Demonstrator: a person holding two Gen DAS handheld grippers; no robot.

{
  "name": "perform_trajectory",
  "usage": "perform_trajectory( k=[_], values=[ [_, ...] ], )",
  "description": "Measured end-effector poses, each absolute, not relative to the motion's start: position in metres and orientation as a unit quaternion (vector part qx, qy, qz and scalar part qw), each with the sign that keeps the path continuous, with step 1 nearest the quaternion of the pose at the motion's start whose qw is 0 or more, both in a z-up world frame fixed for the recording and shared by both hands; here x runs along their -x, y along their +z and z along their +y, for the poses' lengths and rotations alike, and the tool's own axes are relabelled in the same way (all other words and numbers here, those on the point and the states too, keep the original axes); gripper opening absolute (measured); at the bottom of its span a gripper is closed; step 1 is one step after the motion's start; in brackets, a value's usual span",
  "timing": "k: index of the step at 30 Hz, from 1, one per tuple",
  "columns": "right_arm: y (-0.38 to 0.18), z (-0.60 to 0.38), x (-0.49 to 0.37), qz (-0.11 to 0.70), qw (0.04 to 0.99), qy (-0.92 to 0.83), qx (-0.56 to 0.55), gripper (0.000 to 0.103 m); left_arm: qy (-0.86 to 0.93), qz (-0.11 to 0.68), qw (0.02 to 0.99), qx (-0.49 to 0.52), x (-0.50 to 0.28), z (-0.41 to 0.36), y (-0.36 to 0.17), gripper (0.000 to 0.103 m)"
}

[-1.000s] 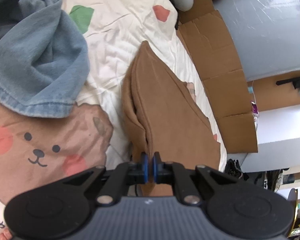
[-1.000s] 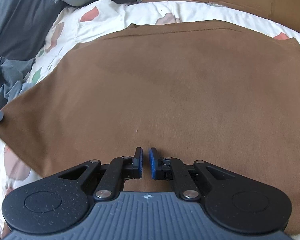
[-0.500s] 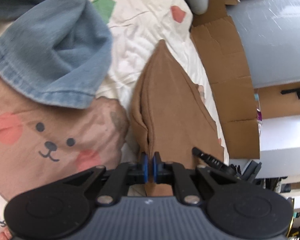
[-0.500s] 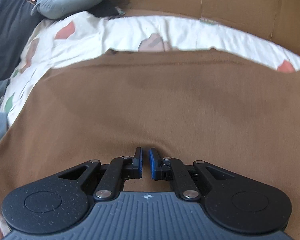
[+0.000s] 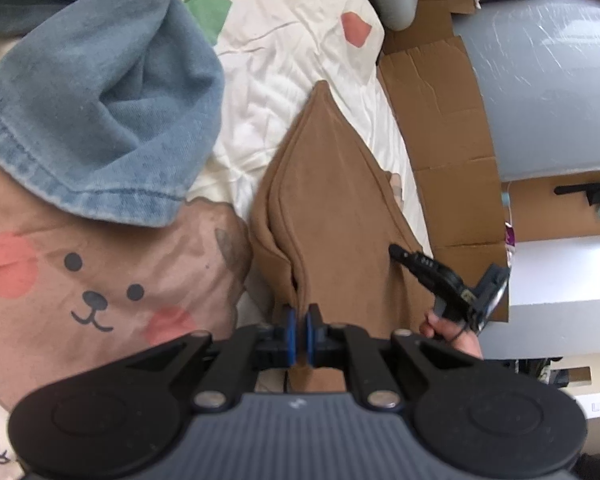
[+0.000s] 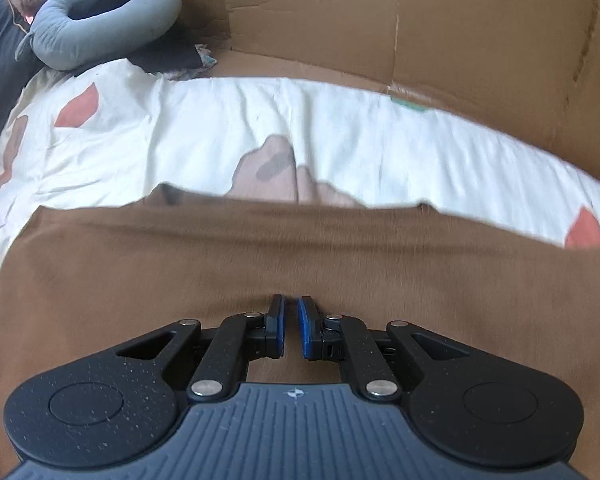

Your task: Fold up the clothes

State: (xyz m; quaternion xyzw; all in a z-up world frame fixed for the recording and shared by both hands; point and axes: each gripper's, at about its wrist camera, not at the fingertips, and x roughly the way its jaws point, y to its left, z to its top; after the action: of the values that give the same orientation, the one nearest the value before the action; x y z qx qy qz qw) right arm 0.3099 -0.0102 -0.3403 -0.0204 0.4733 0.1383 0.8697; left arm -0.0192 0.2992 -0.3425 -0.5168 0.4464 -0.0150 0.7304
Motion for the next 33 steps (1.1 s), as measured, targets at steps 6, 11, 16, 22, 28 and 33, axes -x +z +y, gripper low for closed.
perform_trajectory(
  k=[6, 11, 16, 22, 28, 33],
  values=[
    [-0.335, -0.004, -0.334, 0.472, 0.871, 0.136, 0.033, 0.014, -0.017, 0.448, 0.717, 0.534, 0.02, 0.299, -0.345, 0.006],
    [-0.323, -0.005, -0.338, 0.474, 0.87, 0.132, 0.043, 0.022, -0.026, 0.438, 0.709, 0.552, 0.018, 0.296, -0.348, 0.006],
    [-0.301, -0.016, -0.331, 0.478, 0.869, 0.126, 0.026, 0.032, -0.033, 0.418, 0.709, 0.567, 0.016, 0.293, -0.347, 0.006],
    [-0.256, -0.02, -0.301, 0.478, 0.865, 0.149, 0.002, 0.044, -0.066, 0.38, 0.722, 0.574, 0.01, 0.28, -0.335, 0.006],
    [-0.223, -0.01, -0.244, 0.471, 0.864, 0.18, 0.006, 0.046, -0.077, 0.362, 0.727, 0.578, 0.014, 0.28, -0.325, 0.006],
    [-0.212, 0.007, -0.193, 0.473, 0.853, 0.221, 0.006, 0.046, -0.085, 0.354, 0.728, 0.581, 0.018, 0.286, -0.318, 0.006]
  ],
)
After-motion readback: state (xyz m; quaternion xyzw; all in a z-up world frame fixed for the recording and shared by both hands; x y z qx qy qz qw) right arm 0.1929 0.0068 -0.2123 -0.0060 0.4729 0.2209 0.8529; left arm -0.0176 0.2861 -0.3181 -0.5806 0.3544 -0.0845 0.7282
